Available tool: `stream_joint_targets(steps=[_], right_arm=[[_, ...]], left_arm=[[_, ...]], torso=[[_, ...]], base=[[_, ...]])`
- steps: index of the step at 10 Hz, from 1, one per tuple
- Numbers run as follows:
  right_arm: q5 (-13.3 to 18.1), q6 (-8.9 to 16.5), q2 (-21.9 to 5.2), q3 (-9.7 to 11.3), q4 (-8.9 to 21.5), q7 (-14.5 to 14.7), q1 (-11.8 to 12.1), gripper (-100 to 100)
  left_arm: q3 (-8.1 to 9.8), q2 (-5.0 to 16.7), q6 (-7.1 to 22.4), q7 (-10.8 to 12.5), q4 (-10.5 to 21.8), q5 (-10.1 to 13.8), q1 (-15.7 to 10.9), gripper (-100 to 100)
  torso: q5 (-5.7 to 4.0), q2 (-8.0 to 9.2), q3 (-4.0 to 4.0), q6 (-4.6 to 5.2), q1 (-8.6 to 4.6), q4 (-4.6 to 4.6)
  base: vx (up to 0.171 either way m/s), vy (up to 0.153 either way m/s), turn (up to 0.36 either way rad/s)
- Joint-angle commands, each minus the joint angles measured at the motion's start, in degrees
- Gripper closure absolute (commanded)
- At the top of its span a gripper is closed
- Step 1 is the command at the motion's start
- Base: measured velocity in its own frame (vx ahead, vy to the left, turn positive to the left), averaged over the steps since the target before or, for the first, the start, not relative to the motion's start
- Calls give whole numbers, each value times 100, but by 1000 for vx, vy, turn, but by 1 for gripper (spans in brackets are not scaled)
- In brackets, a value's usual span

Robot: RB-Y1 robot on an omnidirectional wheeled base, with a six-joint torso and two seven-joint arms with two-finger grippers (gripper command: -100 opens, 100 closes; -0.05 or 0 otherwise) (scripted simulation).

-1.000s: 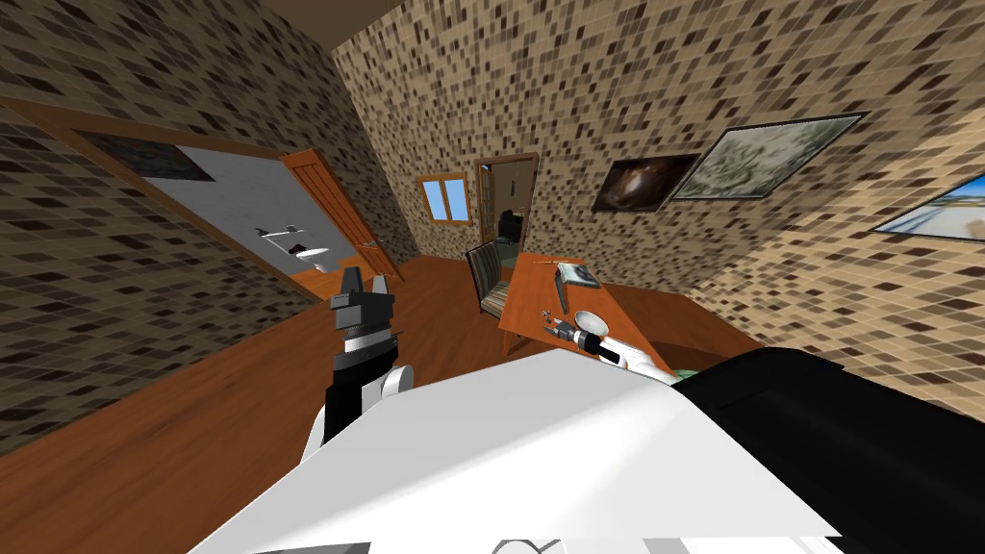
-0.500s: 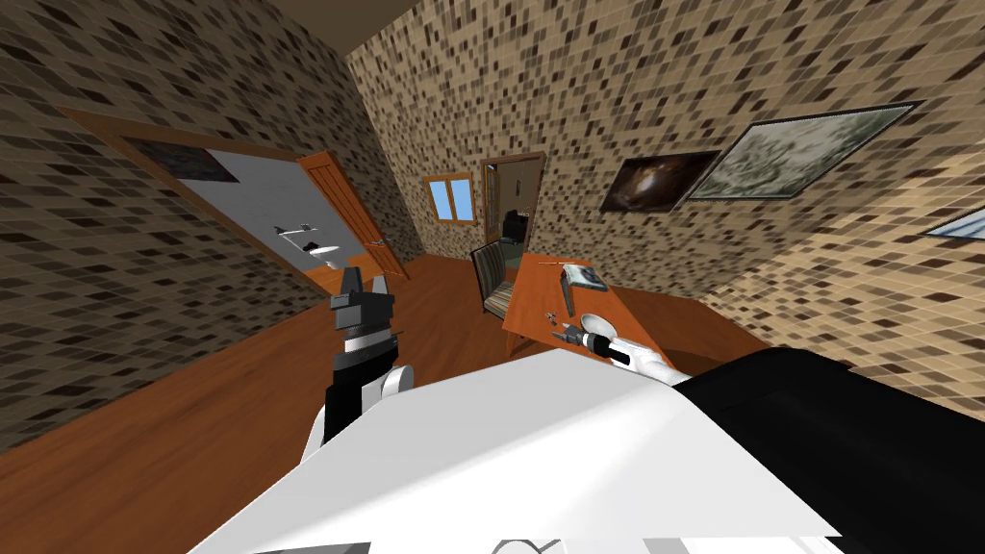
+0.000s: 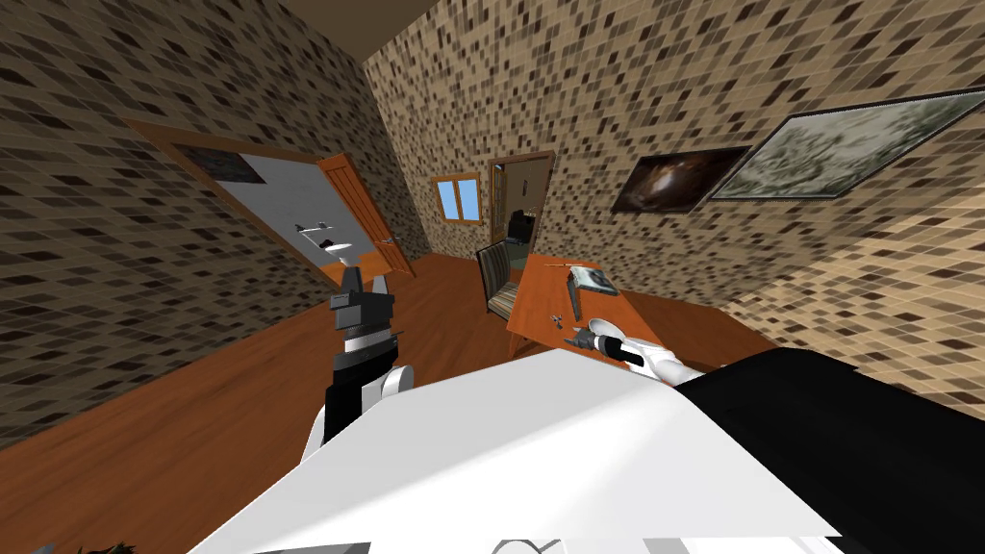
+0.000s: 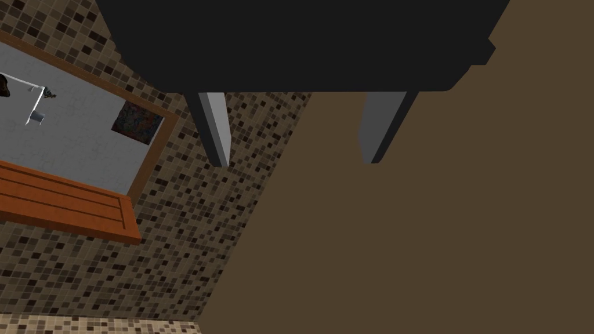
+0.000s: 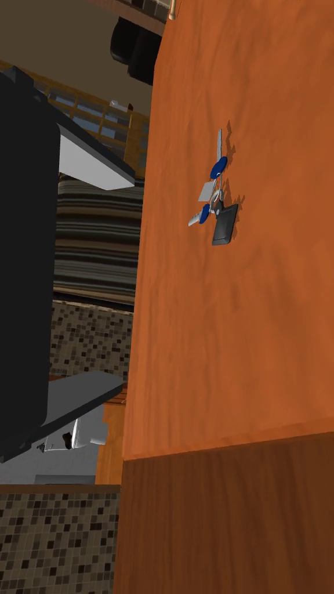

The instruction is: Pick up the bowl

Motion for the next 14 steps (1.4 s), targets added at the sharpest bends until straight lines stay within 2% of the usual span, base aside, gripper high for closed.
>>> stream_joint_targets(steps=[1,4,7,9,10,11,12,13,14], right_arm=[[151,0,-167,181,286,-9,-109,-100],[151,0,-167,181,439,-9,-109,-100],[497,-9,-511,617,1115,-19,-349,-100],[497,-9,-511,617,1218,-19,-349,-100],[599,-10,-603,759,1435,-31,-413,-100],[599,-10,-603,759,1435,-31,-413,-100],[694,-10,-681,898,1604,-47,-468,-100],[694,-10,-681,898,1631,-47,-468,-100],[782,-11,-743,1032,1805,-66,-512,-100]], left_arm=[[0,0,0,0,0,0,0,0],[0,0,0,0,0,0,0,0],[0,0,0,0,0,0,0,0],[0,0,0,0,0,0,0,0],[0,0,0,0,0,0,0,0],[0,0,0,0,0,0,0,0],[0,0,0,0,0,0,0,0],[0,0,0,0,0,0,0,0],[0,0,0,0,0,0,0,0]], torso=[[0,0,0,0,0,0],[-1,4,3,2,-2,1],[0,2,1,-2,-3,1],[-2,4,2,2,-7,1],[-2,6,3,3,-5,1],[-1,6,4,0,-5,2],[-2,6,4,2,-5,1],[-2,7,4,1,-7,2],[-2,7,4,2,-7,2]], base=[[7,9,100],[2,2,24],[4,-2,139],[2,-9,27],[-1,-4,78],[-2,-9,60],[-4,-13,64],[-4,-13,44],[-6,-13,73]])
